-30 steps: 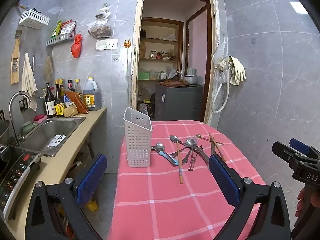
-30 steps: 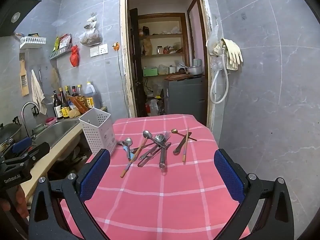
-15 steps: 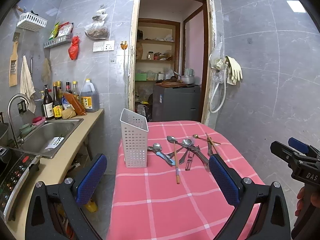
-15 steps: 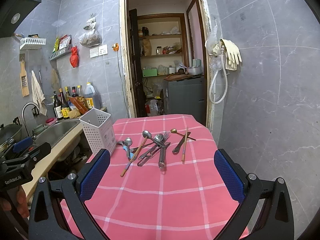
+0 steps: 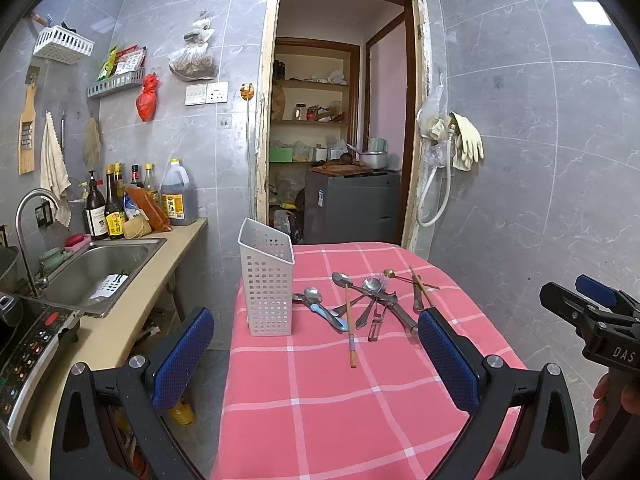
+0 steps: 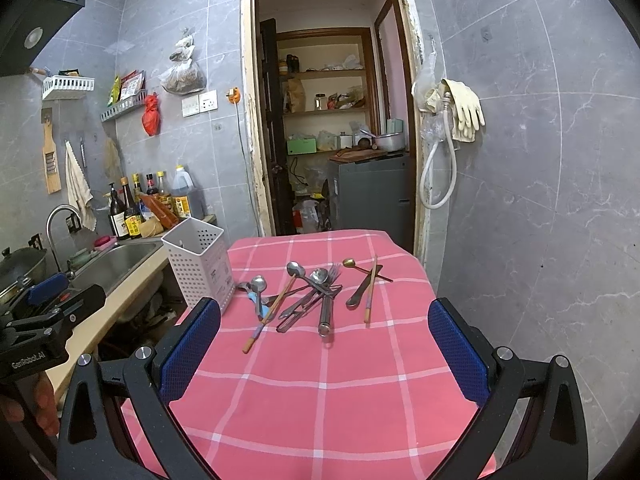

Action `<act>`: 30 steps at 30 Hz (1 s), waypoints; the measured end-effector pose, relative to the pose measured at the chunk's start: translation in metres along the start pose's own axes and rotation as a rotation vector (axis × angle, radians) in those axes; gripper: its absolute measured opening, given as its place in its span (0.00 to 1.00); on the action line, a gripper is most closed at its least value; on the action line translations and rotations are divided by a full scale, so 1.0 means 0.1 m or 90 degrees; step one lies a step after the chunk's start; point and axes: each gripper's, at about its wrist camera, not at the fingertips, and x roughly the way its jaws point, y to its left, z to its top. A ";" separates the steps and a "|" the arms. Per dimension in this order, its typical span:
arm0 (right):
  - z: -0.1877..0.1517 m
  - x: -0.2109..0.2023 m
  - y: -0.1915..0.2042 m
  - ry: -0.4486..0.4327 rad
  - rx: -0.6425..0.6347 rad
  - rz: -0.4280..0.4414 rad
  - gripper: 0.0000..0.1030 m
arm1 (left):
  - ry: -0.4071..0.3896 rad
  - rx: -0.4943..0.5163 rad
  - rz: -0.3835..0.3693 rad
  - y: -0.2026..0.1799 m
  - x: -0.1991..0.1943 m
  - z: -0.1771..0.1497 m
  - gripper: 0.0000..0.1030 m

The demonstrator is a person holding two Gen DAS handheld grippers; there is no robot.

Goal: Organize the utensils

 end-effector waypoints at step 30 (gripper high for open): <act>0.08 0.07 -0.03 0.010 0.006 0.000 0.99 | 0.011 0.003 -0.008 0.05 0.09 0.03 1.00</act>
